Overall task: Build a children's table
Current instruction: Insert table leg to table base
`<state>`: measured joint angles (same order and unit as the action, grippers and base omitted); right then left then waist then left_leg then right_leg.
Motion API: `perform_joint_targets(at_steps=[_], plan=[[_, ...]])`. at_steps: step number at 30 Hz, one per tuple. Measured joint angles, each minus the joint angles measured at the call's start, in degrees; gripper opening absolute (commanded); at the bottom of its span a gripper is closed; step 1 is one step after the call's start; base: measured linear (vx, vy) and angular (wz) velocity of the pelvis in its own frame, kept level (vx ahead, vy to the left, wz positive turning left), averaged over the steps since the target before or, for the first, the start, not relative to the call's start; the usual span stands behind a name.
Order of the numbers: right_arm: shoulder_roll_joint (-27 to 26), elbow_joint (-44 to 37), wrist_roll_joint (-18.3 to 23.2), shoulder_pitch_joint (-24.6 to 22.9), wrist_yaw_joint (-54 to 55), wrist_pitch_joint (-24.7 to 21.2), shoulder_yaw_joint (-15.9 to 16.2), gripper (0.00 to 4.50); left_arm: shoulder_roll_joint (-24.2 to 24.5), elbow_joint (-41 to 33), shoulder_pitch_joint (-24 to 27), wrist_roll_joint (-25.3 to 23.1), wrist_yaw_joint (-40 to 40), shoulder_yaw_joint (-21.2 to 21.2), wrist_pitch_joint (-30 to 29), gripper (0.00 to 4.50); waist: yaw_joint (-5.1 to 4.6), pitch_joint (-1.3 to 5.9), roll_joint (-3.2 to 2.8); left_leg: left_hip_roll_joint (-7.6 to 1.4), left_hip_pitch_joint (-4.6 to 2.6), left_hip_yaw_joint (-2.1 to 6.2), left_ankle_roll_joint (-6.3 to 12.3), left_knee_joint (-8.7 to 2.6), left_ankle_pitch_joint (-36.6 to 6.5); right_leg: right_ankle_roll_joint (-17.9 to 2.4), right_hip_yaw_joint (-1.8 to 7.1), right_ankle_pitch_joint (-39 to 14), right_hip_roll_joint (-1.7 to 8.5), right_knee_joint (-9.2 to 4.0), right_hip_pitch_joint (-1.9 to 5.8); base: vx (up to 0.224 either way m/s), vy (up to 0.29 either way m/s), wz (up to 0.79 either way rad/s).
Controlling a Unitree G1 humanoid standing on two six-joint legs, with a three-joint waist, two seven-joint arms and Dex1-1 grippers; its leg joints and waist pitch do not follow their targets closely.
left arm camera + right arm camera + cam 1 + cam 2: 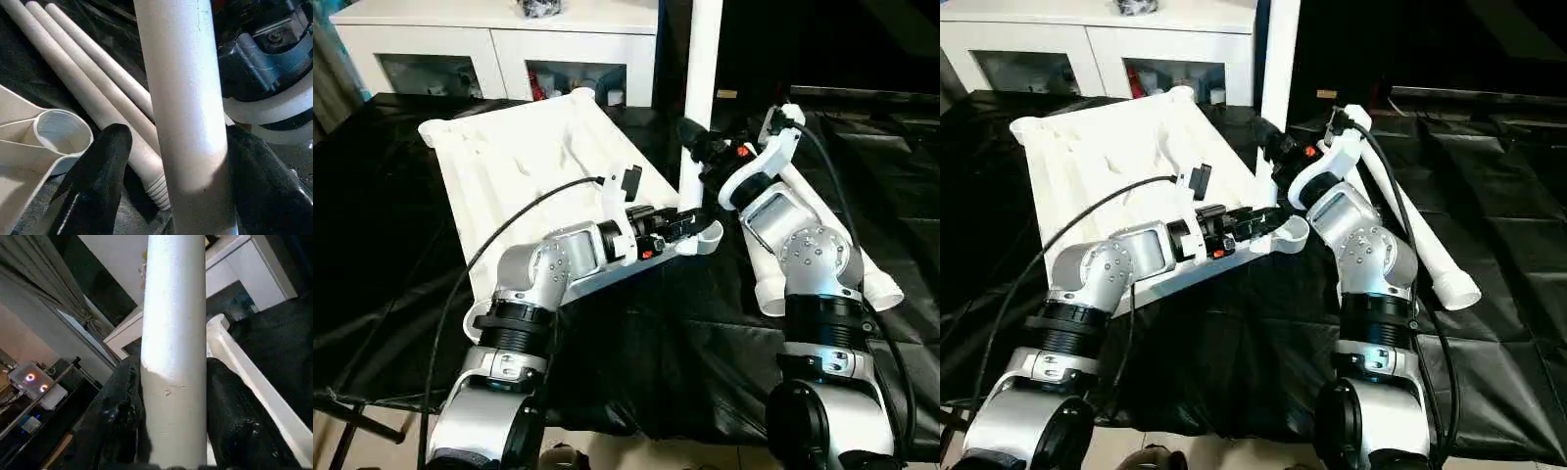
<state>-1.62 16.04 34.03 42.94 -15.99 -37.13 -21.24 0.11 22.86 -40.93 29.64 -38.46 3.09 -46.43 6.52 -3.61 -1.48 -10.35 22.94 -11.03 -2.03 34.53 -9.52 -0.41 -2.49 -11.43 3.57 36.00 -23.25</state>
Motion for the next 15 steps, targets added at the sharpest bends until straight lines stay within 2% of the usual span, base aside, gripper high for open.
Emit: perform_joint_targets(at_steps=[15], plan=[[0.0, 0.43, 0.3, 0.05, 0.98, 0.6, 0.03, 1.49, 0.06, 0.14, -0.3, 1.53, -0.75, 0.96, -0.47, 1.85, -0.04, 0.0, -0.01, 0.0, 0.0, 0.0, 0.0, -0.01, 0.0, 0.0, -0.01, 0.0, 0.0, 0.0, 0.0, 0.0, 0.0, 0.0]])
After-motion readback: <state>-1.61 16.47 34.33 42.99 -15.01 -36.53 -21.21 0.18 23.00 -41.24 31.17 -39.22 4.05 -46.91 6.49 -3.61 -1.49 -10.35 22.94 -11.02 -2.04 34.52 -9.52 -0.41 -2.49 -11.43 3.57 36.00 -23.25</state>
